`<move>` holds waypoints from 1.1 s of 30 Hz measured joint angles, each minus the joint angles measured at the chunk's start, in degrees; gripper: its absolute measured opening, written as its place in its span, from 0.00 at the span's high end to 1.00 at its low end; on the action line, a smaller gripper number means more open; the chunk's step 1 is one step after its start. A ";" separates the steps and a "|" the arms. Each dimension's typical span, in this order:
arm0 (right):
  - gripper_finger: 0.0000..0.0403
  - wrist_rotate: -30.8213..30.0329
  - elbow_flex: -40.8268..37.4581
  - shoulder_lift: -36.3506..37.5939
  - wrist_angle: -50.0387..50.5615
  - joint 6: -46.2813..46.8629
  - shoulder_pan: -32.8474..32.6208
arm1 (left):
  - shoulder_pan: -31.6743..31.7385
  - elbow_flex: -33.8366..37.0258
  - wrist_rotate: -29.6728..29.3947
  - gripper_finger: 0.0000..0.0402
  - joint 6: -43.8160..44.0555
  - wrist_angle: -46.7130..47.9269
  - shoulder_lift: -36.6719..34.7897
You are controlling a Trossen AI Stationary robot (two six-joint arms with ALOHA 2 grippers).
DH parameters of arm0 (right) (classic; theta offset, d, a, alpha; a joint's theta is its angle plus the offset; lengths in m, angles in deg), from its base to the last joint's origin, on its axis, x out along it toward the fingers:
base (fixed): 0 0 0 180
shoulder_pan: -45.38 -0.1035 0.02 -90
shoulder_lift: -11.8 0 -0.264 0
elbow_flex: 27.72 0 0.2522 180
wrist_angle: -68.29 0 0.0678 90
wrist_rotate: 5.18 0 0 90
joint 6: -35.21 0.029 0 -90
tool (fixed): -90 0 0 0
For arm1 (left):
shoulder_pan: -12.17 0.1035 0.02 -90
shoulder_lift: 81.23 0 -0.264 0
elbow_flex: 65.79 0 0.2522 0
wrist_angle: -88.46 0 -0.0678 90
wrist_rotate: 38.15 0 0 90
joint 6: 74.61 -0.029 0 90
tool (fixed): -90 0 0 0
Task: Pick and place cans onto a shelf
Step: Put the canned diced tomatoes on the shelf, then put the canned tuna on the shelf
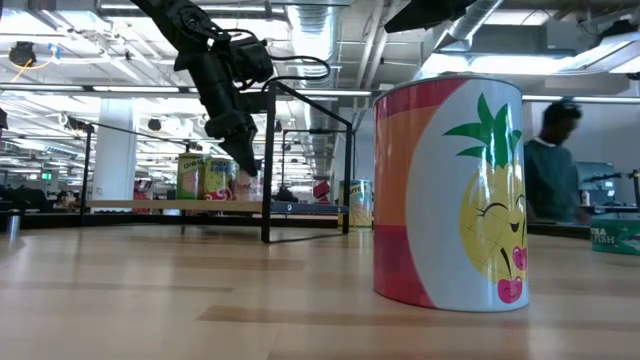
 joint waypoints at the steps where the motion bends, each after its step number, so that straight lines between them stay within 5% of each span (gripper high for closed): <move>1: 0.98 0.00 0.00 0.00 -0.02 -0.02 -0.05 | 0.00 0.00 -0.07 1.00 0.30 -0.23 0.00; 22: 0.96 -0.05 -0.02 0.62 -0.11 0.21 -0.97 | -0.09 0.09 -0.07 0.85 0.28 -1.50 -2.61; 29: 0.99 0.79 -1.71 0.08 -0.94 1.62 -3.90 | -0.25 0.97 5.61 0.86 0.40 -3.34 -9.74; 33: 0.98 0.92 -8.80 -0.19 -11.54 4.48 -5.96 | -1.15 5.47 10.77 0.90 3.04 -9.98 -14.09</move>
